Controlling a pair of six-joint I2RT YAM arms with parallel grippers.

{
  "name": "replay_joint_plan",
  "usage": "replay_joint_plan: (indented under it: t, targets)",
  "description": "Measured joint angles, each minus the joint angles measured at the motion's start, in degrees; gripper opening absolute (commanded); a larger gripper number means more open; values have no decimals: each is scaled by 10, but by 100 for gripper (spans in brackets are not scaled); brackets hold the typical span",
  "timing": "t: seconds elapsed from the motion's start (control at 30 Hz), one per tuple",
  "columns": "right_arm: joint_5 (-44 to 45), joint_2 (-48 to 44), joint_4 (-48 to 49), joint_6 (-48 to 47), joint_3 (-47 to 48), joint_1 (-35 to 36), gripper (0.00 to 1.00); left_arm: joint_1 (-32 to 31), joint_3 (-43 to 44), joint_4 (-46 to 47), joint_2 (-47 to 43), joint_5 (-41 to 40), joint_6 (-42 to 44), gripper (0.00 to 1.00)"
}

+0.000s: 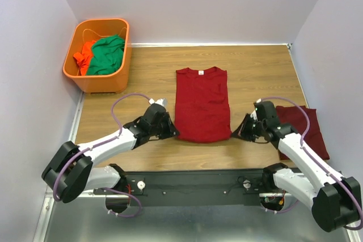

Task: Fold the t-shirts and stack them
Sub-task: Fold the tshirt

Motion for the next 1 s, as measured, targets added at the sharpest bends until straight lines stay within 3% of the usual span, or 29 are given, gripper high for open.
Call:
replay_joint_plan:
  t: [0.27,0.43,1.0]
  targets:
    - [39,34,-11,-16,134,0,1,32,107,-30,0,8,35,0]
    - [82,146,-17,-28,244,0,1,79,191,-33,50,25,62,0]
    - [130,573,50,-60,617,-47,1,189,576,-23,407,88,93,0]
